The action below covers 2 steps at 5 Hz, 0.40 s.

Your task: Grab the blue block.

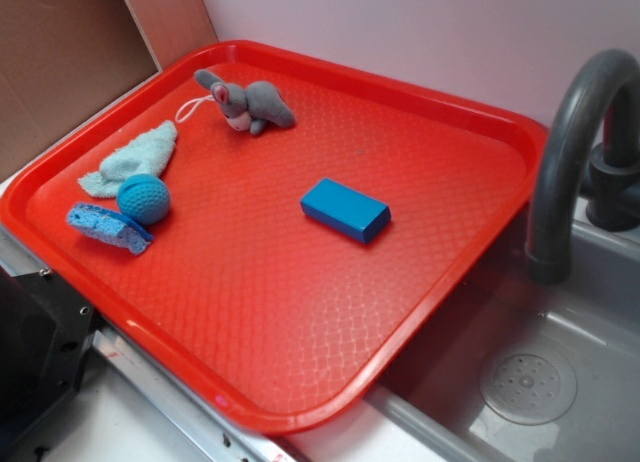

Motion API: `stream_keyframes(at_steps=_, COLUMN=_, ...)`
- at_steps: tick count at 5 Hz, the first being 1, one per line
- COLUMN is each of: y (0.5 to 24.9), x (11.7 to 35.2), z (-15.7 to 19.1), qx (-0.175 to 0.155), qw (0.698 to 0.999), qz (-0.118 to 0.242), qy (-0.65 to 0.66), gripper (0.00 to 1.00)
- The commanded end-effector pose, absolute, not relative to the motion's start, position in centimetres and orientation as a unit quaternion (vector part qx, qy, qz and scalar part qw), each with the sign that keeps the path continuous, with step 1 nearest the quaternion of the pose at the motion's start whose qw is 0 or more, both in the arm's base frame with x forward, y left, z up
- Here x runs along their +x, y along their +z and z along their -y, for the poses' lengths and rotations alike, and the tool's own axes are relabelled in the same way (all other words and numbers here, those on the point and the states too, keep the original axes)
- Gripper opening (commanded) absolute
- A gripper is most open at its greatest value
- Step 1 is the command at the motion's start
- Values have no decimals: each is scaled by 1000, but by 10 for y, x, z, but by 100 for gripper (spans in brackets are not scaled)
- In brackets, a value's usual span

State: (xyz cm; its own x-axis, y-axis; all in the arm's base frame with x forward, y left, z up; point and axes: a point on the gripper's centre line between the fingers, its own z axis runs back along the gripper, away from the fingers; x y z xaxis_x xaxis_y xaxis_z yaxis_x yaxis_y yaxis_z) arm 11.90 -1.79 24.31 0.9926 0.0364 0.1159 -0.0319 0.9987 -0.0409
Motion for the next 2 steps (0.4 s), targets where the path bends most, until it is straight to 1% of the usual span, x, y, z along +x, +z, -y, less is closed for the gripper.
stream_keyframes(at_steps=1, y=243, x=119, z=18, qx=-19, qw=998, qz=58, qy=17, gripper=100)
stream_keyframes(at_steps=2, y=242, x=142, z=24, qx=1, qw=993, qz=91, qy=-69, gripper=100)
